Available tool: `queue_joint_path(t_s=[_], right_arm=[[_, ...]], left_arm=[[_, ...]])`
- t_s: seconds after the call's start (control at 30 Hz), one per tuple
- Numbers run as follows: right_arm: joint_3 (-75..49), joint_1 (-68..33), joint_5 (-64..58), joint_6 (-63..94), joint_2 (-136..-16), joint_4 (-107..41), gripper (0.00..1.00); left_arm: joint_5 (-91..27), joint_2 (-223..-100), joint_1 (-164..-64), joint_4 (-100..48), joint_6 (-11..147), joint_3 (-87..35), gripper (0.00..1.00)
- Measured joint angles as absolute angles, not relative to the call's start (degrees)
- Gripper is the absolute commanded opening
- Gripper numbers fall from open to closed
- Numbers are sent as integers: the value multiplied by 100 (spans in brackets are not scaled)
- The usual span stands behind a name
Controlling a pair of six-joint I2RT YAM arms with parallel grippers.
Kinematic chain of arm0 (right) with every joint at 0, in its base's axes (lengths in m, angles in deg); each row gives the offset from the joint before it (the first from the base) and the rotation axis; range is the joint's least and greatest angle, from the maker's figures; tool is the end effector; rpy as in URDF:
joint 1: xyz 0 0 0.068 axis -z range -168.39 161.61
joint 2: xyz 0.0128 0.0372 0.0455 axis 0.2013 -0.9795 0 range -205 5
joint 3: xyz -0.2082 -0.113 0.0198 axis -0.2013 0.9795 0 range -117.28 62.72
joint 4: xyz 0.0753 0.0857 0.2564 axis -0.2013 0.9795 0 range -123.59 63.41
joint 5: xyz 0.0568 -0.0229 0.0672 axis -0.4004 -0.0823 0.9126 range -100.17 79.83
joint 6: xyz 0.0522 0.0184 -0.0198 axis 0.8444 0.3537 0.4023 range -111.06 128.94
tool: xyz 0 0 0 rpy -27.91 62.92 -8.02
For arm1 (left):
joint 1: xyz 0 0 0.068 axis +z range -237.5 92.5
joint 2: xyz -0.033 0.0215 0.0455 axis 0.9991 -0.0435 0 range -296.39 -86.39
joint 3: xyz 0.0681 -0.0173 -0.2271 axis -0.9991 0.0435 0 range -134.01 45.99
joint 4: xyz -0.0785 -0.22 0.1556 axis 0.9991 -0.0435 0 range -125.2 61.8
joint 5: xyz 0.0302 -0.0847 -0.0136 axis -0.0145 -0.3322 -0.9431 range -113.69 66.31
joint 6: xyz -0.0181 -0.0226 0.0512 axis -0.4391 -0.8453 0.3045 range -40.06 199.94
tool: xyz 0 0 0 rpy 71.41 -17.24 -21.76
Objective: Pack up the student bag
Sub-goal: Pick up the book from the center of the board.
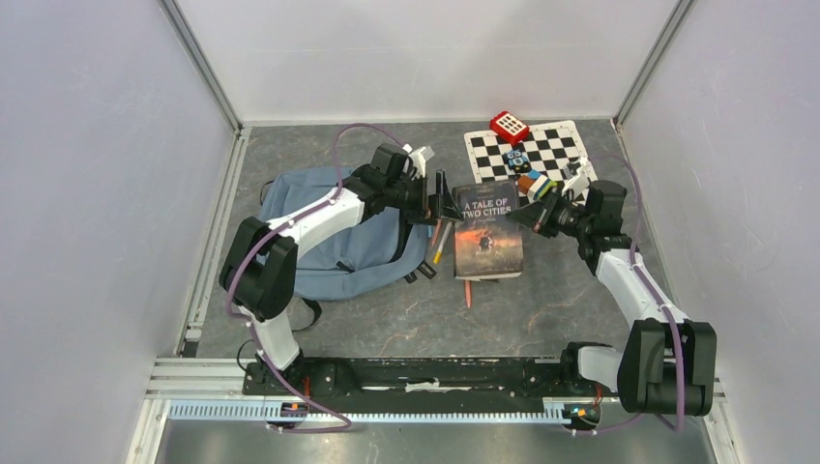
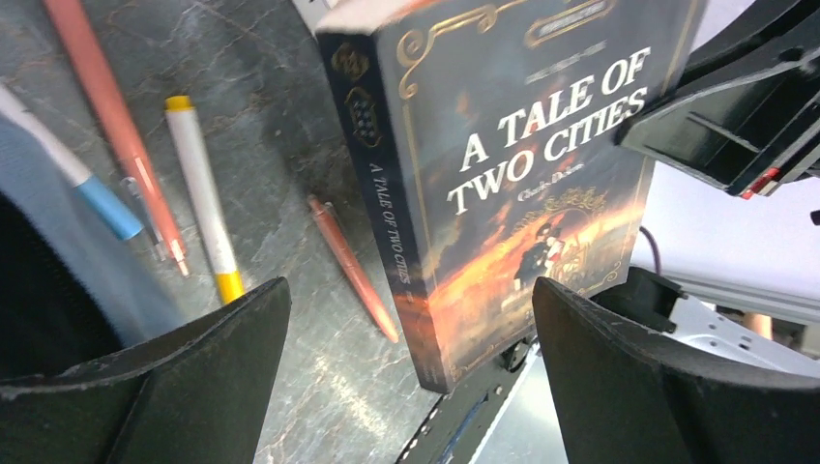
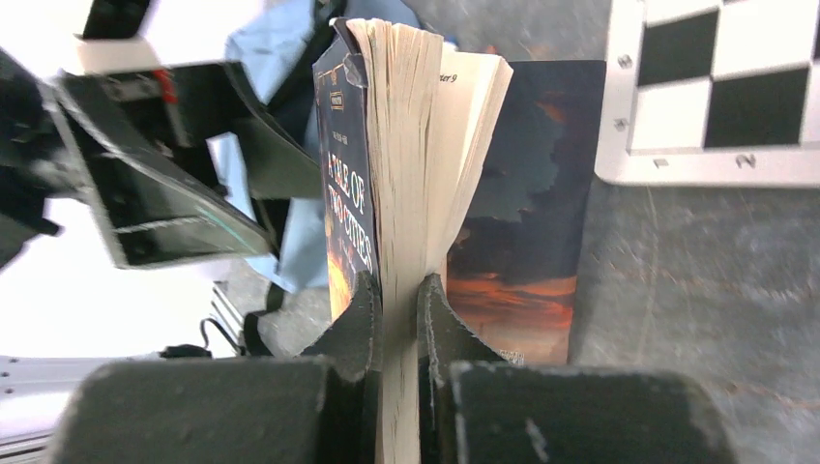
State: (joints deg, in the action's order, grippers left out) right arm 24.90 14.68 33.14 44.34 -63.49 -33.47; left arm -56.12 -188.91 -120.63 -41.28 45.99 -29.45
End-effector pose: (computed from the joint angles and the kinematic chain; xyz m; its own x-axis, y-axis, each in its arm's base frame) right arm 0.2868 0.0139 0.1876 -0.7350 0.4615 -0.4968 -0.1517 0.6022 0.7838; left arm 0.3368 -0.2470 0.1973 -0.8973 0.0226 -0.4409 0.3657 0.5975 -0.7136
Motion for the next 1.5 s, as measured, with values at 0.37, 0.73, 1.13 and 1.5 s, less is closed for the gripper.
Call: queue_joint_path(t_s=[0.37, 0.73, 1.13, 1.5], right_arm=[[2254, 1468, 3756, 5551, -6349, -4680, 0], [2072, 1481, 3743, 5168, -6416, -4265, 61], [1364, 1411, 4685, 4987, -6908, -4333, 98], [1895, 863, 5264, 6676, -7098, -6763, 98]], left_arm=[[-6484, -19050, -12045, -3028, 3829, -2883, 53], [-6947, -18926, -11999, -2008, 3169, -2492, 2], [-6628, -17995, -11827, -1894, 2896, -2186, 2], [-6624, -17466, -11857, -1745, 2693, -2352, 2]])
